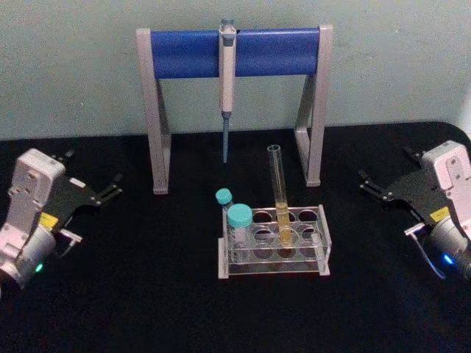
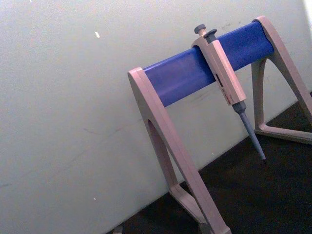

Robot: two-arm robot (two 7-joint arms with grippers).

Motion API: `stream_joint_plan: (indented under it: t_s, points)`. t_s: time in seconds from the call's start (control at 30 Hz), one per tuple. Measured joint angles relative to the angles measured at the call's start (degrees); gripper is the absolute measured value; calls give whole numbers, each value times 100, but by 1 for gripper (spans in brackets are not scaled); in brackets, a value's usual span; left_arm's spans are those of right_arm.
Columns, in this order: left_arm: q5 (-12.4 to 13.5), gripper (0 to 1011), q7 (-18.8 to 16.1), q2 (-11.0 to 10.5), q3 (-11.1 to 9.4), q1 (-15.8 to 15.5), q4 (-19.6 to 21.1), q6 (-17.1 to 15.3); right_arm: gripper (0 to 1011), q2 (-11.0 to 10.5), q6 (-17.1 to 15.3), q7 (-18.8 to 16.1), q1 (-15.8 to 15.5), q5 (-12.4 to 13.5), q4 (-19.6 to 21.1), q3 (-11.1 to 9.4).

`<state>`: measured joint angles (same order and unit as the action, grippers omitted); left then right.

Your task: Pick up the test tube from the test tube rack, shake it, then place it back into the test tube rack.

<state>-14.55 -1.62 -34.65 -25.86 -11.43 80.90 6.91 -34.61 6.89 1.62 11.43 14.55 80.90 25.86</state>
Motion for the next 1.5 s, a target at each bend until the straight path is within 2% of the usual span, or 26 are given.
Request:
stream_joint_plan:
  t_s: [1.4,1.5]
  points:
    - [0,1001,0,0,0,0,0,0,1000,-3,2,0,0,0,0,0]
    - [0,1001,0,0,0,0,0,0,1000,13,82,-98,-32,26,17,-81]
